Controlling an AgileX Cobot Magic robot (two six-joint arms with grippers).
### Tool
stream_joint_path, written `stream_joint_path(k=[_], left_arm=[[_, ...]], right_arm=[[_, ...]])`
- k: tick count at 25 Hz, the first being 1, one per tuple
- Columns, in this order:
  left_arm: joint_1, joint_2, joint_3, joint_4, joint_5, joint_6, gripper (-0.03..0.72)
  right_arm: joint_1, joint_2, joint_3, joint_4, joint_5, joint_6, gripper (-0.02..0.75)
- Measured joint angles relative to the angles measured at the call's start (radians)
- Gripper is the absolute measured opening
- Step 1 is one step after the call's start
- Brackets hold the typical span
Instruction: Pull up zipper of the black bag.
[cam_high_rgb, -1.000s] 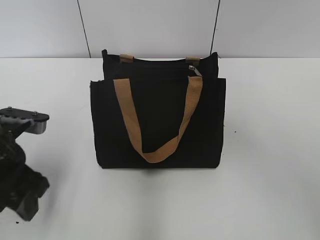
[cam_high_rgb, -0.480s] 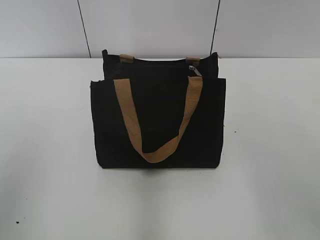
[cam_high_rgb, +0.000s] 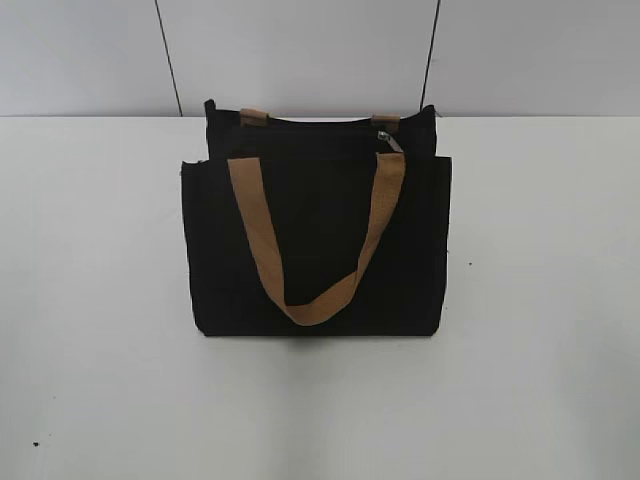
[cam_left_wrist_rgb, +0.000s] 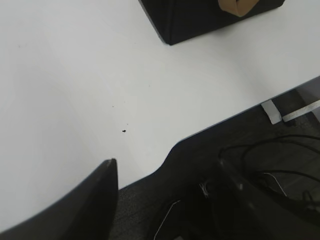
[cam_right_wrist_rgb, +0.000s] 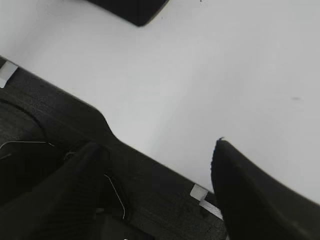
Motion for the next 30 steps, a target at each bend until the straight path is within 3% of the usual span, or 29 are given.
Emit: stream_joint_path(k=[5, 13, 24, 27, 30], left_arm=[[0.0, -0.088, 0.064, 0.015, -0.058, 0.004, 0.455], [0.0, -0.084, 0.101, 0.042, -0.135, 0.019, 0.455], [0.002, -0.077, 0.101, 0.042, -0.14, 0.019, 0.455], [0.063, -0.077, 0.101, 0.042, -0.14, 0.019, 0.455], [0.166, -0.101, 0.101, 0.042, -0.141, 0.019, 0.455]], right_arm=[[0.0, -0.112, 0.112, 0.019, 0.005, -0.014, 0.519], [0.0, -0.121, 0.16, 0.033, -0.099, -0.016, 0.519], [0.0, -0.121, 0.164, 0.039, -0.114, -0.016, 0.519], [-0.032, -0.121, 0.164, 0.045, -0.114, -0.016, 0.519], [-0.134, -0.121, 0.164, 0.05, -0.114, -0.016, 0.519]])
